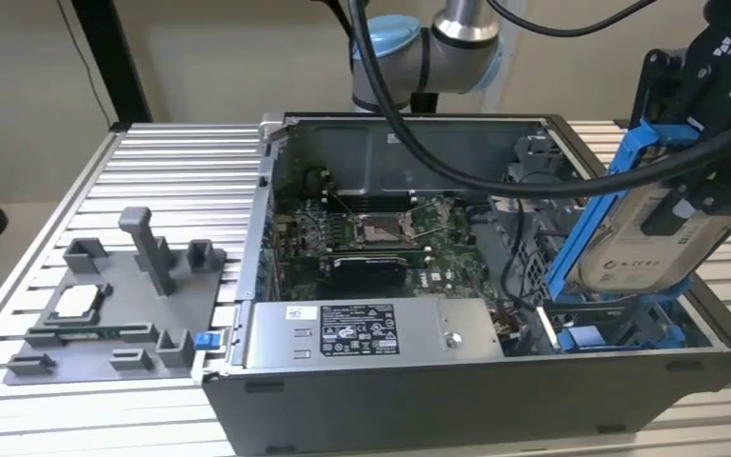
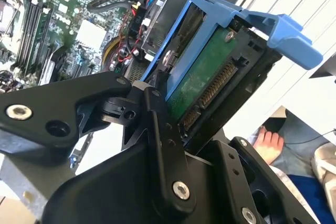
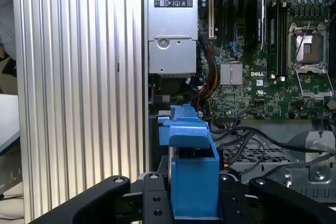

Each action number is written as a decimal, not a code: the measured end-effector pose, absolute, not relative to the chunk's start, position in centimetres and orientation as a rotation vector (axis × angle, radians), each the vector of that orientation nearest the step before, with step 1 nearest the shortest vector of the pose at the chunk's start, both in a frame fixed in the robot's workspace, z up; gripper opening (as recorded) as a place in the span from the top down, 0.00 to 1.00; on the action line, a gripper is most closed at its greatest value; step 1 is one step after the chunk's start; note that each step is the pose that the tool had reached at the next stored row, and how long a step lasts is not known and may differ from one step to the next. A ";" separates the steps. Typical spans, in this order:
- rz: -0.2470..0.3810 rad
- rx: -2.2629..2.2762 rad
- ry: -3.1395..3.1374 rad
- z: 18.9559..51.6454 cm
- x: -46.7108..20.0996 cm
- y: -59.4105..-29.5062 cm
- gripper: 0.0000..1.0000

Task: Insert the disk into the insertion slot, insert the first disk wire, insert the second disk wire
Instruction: 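Insert the disk into the insertion slot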

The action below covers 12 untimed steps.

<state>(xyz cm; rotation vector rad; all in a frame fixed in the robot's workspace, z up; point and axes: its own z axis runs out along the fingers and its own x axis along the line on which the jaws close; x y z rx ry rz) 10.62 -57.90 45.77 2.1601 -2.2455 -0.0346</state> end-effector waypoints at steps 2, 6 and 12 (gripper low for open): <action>-0.035 2.160 -2.245 45.7 10.6 -57.9 1.00; -0.034 2.160 -2.245 45.3 10.7 -57.9 1.00; -0.034 2.160 -2.245 44.5 11.0 -57.9 1.00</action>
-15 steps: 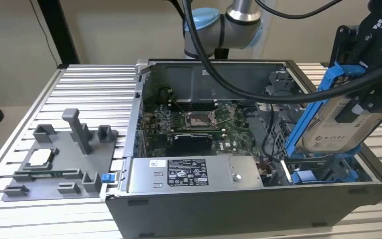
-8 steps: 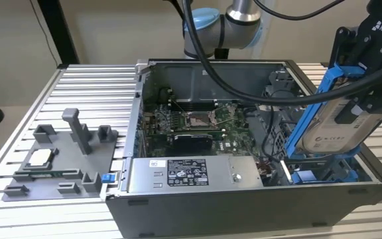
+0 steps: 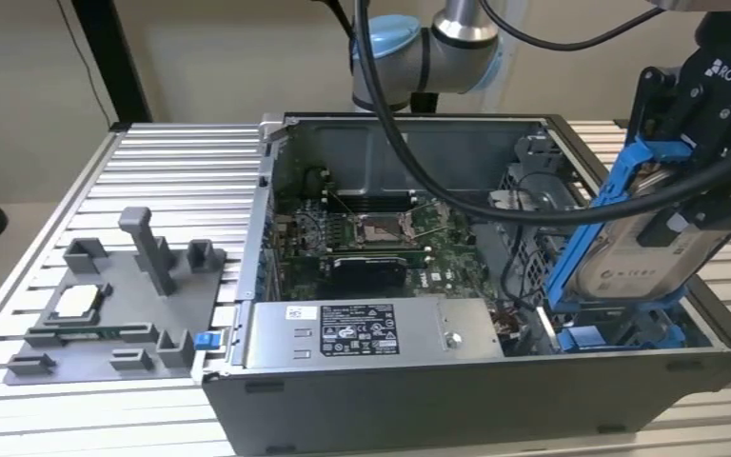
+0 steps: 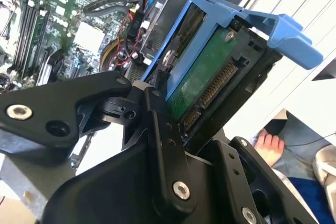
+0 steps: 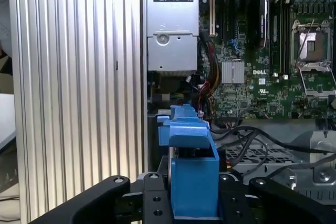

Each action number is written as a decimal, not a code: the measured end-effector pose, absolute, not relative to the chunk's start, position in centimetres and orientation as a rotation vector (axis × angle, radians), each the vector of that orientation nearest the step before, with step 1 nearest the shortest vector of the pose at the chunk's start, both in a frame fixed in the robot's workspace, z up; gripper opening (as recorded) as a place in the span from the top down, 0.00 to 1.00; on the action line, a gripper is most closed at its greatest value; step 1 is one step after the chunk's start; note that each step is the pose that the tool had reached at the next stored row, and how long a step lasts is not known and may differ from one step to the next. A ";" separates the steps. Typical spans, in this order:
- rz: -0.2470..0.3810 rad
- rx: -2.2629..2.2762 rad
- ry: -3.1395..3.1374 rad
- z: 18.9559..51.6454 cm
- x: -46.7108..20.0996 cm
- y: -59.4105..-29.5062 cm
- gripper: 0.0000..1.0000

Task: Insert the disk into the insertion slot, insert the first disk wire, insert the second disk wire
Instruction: 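Insert the disk into the insertion slot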

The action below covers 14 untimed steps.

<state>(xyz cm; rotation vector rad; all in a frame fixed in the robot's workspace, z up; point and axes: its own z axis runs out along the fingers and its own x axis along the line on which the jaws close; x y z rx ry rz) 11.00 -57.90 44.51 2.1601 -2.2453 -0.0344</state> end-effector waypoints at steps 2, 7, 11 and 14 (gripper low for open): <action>-0.034 2.160 -2.245 44.2 11.2 -57.9 1.00; -0.037 2.161 -2.246 43.5 11.7 -57.9 1.00; -0.039 2.162 -2.247 43.2 11.9 -57.9 1.00; -0.038 2.162 -2.247 43.2 11.9 -57.9 1.00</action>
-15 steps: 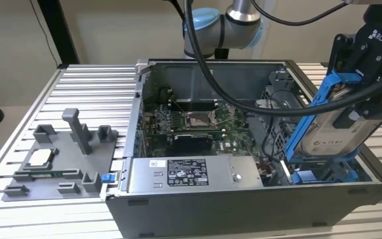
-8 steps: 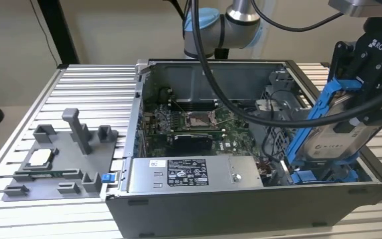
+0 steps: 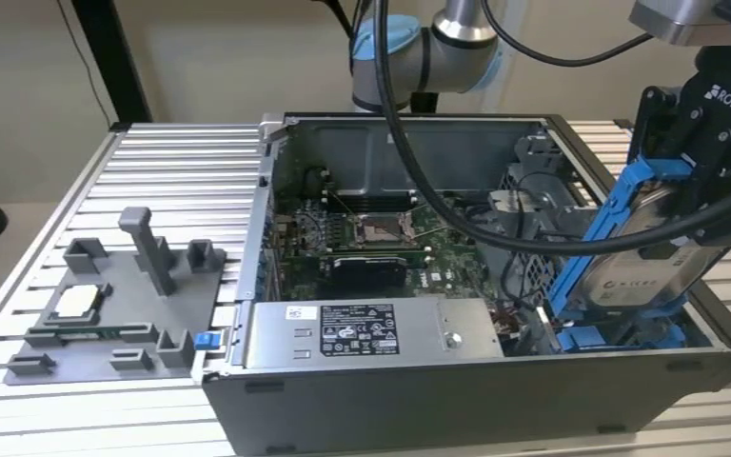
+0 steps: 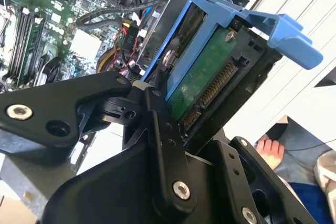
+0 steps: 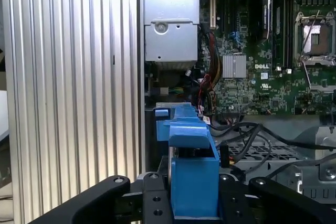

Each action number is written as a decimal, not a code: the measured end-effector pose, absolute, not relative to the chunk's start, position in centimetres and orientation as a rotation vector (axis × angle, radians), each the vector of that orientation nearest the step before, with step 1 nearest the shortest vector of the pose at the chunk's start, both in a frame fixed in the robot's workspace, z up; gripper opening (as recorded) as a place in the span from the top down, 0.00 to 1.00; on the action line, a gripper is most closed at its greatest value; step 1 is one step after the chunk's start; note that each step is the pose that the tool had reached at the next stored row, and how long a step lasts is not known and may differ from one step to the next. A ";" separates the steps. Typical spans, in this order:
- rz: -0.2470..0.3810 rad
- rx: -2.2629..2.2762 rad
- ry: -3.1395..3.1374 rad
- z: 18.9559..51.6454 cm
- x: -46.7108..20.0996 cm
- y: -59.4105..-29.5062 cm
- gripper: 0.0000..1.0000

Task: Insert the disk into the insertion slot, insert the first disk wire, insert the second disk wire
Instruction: 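Insert the disk into the insertion slot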

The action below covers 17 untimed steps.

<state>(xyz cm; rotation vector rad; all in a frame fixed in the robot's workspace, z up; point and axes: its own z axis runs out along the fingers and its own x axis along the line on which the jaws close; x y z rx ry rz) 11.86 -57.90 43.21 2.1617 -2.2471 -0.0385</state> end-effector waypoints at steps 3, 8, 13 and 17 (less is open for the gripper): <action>-0.039 2.162 -2.247 43.2 11.9 -57.9 1.00; -0.044 2.162 -2.245 42.8 12.1 -57.9 1.00; -0.046 2.168 -2.241 42.1 12.2 -57.9 1.00; -0.047 2.175 -2.235 41.7 12.4 -57.8 1.00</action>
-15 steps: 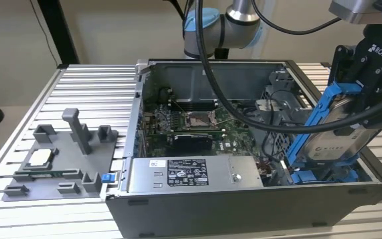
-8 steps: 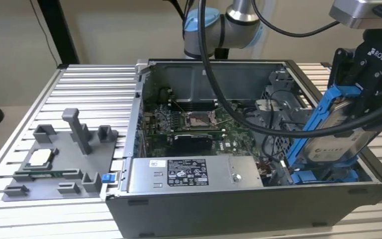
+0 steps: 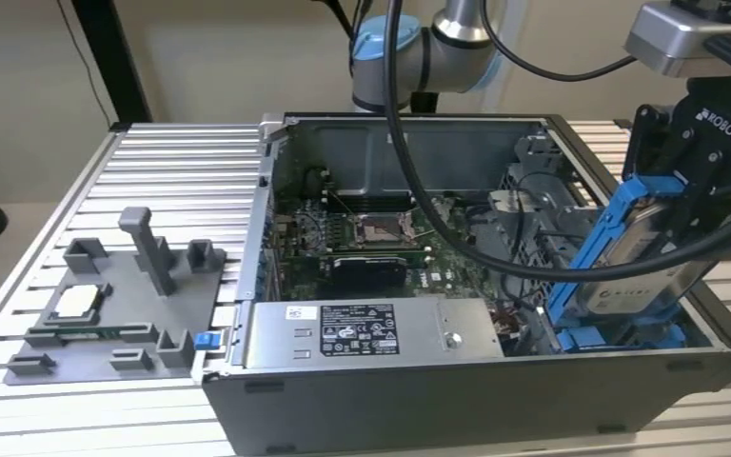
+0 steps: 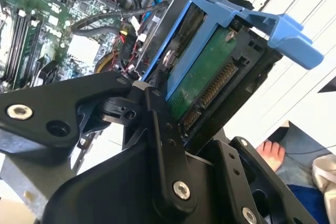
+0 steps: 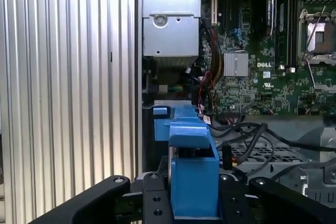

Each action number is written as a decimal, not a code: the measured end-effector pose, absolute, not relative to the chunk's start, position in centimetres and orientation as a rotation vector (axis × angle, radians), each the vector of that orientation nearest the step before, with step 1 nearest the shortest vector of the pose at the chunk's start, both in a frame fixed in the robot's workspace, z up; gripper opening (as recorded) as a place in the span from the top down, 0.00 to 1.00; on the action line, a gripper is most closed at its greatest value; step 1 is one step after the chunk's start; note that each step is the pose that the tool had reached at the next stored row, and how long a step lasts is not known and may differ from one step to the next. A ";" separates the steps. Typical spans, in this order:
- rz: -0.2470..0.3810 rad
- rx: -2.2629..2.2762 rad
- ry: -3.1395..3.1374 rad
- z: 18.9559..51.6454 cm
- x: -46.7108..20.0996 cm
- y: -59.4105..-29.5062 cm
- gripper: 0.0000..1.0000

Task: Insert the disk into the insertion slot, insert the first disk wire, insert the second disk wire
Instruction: 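Insert the disk into the insertion slot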

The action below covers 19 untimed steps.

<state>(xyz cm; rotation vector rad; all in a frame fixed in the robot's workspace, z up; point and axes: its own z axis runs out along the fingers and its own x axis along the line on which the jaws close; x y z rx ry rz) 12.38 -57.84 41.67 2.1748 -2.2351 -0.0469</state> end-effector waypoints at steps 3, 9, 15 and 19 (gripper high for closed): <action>-0.048 2.178 -2.233 41.4 12.5 -57.8 1.00; -0.053 2.184 -2.232 41.0 12.7 -57.7 1.00; -0.059 2.188 -2.233 40.5 12.8 -57.6 1.00; -0.064 2.190 -2.235 39.7 12.8 -57.6 1.00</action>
